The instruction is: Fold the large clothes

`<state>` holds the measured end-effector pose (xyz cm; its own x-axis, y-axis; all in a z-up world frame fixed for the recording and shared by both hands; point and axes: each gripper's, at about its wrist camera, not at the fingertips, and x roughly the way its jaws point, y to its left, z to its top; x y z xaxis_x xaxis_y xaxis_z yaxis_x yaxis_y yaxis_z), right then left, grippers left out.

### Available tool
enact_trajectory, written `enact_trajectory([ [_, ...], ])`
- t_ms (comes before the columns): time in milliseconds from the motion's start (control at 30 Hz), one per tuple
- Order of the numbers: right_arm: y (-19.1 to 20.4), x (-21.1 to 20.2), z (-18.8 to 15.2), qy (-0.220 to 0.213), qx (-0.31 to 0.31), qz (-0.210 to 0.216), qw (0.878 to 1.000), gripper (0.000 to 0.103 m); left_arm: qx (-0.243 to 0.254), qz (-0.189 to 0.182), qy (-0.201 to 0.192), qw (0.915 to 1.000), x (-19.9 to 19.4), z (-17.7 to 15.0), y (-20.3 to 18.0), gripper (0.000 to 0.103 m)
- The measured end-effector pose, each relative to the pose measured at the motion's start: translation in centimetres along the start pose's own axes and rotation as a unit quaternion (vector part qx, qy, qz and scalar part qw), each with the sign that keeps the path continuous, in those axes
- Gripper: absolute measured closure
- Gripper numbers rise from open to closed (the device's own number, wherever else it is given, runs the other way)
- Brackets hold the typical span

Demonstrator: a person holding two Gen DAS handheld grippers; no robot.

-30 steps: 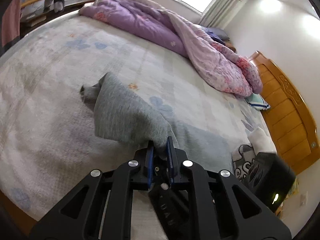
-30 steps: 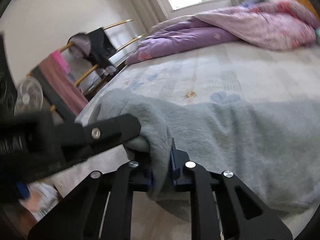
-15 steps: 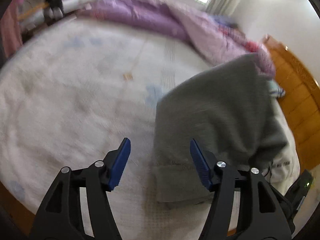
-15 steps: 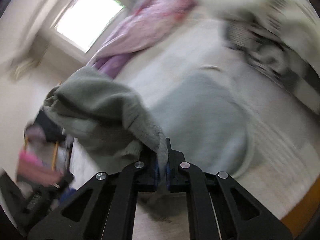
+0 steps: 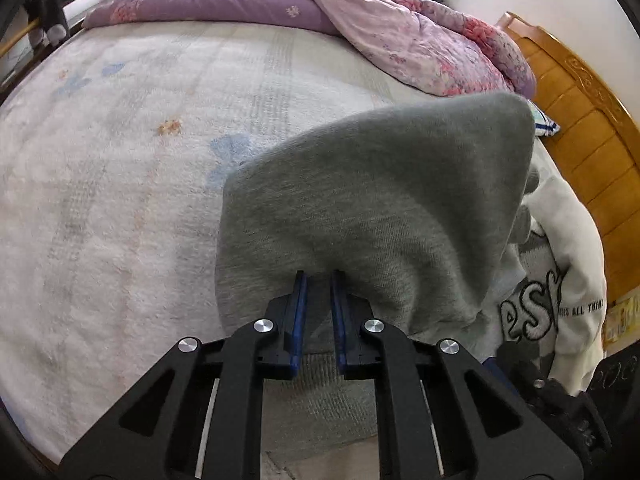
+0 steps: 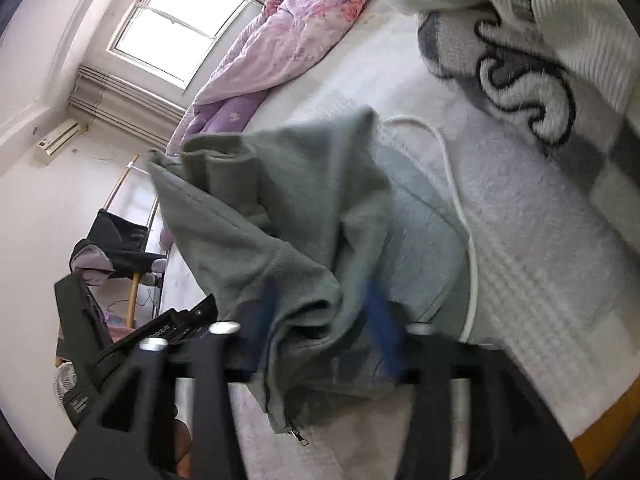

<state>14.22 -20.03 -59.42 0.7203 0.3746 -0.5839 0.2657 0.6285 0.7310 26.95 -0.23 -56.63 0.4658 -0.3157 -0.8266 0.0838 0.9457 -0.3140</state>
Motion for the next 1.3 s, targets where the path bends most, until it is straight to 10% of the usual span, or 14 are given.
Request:
enact_trajectory([
  [267, 2.4, 4.0, 1.0, 0.024, -0.088, -0.051, 0.994, 0.045, -0.011, -0.003, 0.007, 0.9999, -0.7, -0.1, 0.0, 0.093],
  [500, 1.5, 7.0, 1.8, 0.066, -0.107, -0.015, 0.992, 0.04, -0.029, -0.019, 0.011, 0.9993, -0.5, 0.1, 0.9, 0.093],
  [667, 1.1, 7.0, 1.7, 0.062, -0.109, -0.041, 0.991, 0.096, -0.027, -0.012, 0.013, 0.9995, -0.5, 0.1, 0.8, 0.092],
  [800, 0.9, 5.3, 2.4, 0.037, -0.091, -0.057, 0.993, 0.098, -0.032, -0.002, 0.011, 0.9994, -1.1, 0.2, 1.1, 0.079],
  [933, -0.3, 3.7, 3.6, 0.048, -0.057, -0.044, 0.996, 0.098, -0.062, 0.002, -0.007, 0.998, -2.5, 0.1, 2.1, 0.043],
  [1100, -1.3, 3.8, 3.4, 0.097, 0.0, -0.008, 0.995, 0.084, -0.067, 0.002, 0.01, 0.9977, -1.4, -0.1, 2.0, 0.043],
  [1167, -1.7, 3.3, 2.7, 0.098, 0.017, 0.001, 0.995, 0.063, -0.068, 0.002, 0.011, 0.9976, -1.2, -0.2, 1.9, 0.043],
  [1300, -2.0, 3.4, 0.9, 0.121, 0.046, 0.033, 0.991, 0.061, -0.066, 0.001, 0.012, 0.9977, -1.2, -0.1, 1.9, 0.043],
])
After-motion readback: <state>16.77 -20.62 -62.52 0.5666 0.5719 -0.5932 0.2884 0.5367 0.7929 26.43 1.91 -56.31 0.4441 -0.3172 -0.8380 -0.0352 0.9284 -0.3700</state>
